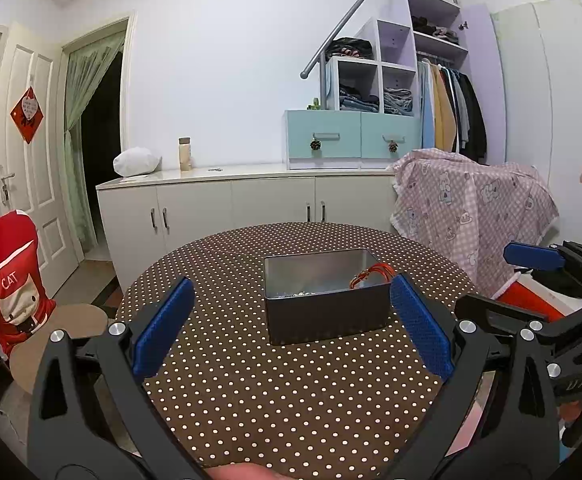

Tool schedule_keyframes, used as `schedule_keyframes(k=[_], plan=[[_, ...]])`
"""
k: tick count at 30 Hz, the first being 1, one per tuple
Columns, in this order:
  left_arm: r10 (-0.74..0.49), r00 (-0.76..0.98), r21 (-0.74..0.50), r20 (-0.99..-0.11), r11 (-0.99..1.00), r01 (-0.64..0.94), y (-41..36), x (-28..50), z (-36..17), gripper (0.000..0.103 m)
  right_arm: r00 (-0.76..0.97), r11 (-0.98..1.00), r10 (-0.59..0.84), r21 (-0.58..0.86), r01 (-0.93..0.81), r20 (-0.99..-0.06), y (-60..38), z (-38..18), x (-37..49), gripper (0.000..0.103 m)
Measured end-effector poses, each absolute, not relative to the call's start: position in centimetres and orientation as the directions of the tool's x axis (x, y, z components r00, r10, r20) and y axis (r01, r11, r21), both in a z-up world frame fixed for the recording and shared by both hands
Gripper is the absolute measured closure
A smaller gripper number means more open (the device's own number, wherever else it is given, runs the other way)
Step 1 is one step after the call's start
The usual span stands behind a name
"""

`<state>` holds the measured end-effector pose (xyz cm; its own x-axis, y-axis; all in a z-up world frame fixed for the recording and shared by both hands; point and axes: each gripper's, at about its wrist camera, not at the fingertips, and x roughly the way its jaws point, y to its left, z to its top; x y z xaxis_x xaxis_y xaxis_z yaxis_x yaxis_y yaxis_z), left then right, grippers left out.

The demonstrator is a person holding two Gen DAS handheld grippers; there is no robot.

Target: Organize jewelry

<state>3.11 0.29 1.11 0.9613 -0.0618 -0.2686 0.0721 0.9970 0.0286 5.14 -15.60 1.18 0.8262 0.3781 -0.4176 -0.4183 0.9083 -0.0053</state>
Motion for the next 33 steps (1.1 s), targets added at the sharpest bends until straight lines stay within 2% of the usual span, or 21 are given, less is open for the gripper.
schedule_keyframes(k=[16, 27, 33], plan=[[-0.057, 0.955, 0.029, -0.292, 0.997, 0.068, 0.5, 3.7, 0.6, 0.006, 0.824, 0.915, 0.366, 0.004, -0.404, -0.433, -15.5, 0.9, 5.7, 0.008], [-0.016, 0.924, -0.014, -0.381, 1.0, 0.012, 3.0, 5.6, -0.7, 0.006, 0.815, 0.945, 0.289, 0.013, -0.327, -0.502, -16.5, -1.0, 8.1, 0.008], [0.045, 0.879, -0.007, -0.475, 0.998, -0.055, 5.7, 7.4, -2.7, 0.006, 0.773, 0.966, 0.229, 0.044, -0.253, -0.592, -18.2, -3.1, 10.8, 0.008]])
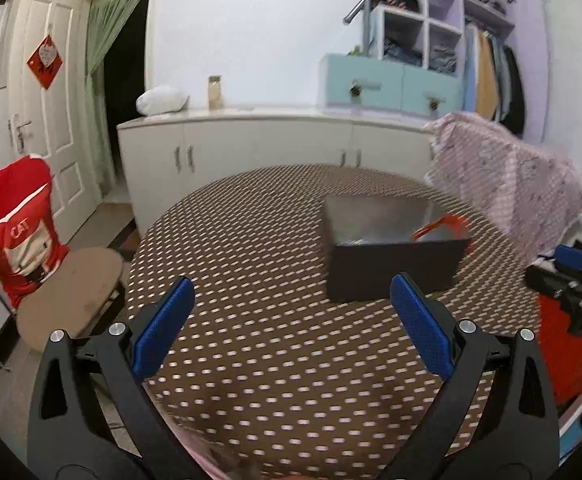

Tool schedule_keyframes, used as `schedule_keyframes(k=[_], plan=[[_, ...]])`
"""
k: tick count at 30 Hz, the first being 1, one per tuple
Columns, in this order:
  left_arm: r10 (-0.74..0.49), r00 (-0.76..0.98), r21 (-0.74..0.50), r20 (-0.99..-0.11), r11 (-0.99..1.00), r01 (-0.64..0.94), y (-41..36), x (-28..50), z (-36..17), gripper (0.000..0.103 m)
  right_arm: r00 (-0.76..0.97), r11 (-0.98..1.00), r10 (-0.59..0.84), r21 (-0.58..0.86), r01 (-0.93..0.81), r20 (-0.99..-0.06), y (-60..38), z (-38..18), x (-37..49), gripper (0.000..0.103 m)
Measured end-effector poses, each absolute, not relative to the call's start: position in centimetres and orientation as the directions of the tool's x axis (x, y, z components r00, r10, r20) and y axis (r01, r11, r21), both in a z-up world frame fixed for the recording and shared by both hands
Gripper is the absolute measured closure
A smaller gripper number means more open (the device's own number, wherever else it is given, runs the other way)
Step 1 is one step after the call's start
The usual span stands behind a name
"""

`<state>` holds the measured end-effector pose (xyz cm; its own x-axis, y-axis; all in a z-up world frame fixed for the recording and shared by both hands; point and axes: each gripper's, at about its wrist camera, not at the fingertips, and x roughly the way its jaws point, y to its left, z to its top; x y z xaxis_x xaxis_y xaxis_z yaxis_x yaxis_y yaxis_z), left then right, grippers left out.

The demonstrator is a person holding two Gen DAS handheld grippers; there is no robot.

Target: Organize jewelry

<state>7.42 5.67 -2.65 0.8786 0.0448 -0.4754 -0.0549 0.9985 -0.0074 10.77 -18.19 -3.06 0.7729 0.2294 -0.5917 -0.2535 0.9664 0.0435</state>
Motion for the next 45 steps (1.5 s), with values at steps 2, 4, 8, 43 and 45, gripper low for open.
schedule_keyframes(k=[2, 4, 8, 43, 45], plan=[[0.069, 0.86, 0.008, -0.506, 0.997, -0.076, 6.2, 8.1, -3.3, 0.006, 0.736, 0.975, 0.188, 0.033, -0.22, -0.65, -18.5, -4.1, 12.2, 0.008], [0.082, 0.831, 0.009, -0.55, 0.996, -0.092, 7.1, 9.2, -4.1, 0.006, 0.703, 0.98, 0.156, 0.021, -0.197, -0.694, -18.8, -5.0, 13.5, 0.008], [0.092, 0.776, -0.022, -0.625, 0.991, -0.135, 8.7, 11.3, -5.4, 0.006, 0.668, 0.987, 0.117, 0.009, -0.163, -0.735, -19.3, -6.4, 15.6, 0.008], [0.141, 0.568, 0.006, -0.811, 0.972, -0.233, 11.9, 28.0, -7.5, 0.005, 0.585, 1.0, -0.03, -0.027, 0.013, -0.811, -18.8, -8.7, 32.8, 0.006], [0.133, 0.57, 0.001, -0.811, 0.974, -0.227, 12.0, 28.8, -7.5, 0.005, 0.584, 0.999, -0.032, -0.024, 0.021, -0.811, -18.9, -8.5, 33.8, 0.006]])
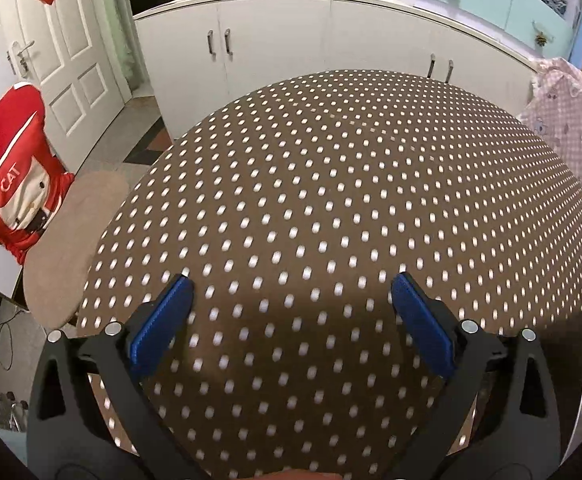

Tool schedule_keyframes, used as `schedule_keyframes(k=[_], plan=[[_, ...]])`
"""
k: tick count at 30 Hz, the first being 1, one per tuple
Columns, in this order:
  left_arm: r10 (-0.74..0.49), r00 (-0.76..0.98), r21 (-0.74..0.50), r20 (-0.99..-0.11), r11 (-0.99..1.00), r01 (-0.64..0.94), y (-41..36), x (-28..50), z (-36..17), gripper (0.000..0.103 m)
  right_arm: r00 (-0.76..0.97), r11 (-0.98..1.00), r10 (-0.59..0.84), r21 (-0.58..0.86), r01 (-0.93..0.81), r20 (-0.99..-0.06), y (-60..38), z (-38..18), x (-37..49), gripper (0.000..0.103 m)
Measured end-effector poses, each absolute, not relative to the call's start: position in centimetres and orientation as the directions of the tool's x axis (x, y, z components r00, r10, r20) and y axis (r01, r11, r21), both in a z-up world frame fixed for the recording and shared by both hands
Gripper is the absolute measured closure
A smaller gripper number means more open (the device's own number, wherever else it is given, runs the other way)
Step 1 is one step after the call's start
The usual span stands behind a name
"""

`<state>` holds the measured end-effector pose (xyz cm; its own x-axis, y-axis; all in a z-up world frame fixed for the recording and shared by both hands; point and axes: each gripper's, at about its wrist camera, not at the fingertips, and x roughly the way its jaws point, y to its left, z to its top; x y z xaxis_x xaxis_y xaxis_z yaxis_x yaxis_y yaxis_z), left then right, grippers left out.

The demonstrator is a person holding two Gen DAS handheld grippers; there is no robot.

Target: Organize jewelry

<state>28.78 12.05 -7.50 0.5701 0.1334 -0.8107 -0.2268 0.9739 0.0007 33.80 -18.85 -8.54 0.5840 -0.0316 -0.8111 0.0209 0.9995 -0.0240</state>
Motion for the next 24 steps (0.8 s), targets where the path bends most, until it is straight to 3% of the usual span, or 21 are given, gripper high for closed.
schedule_keyframes(k=[24], plan=[[0.113, 0.573, -0.006, -0.812, 0.98, -0.201, 12.7, 30.7, -7.4, 0.005, 0.583, 0.999, -0.041, -0.02, 0.043, -0.811, -18.7, -8.4, 35.6, 0.006]])
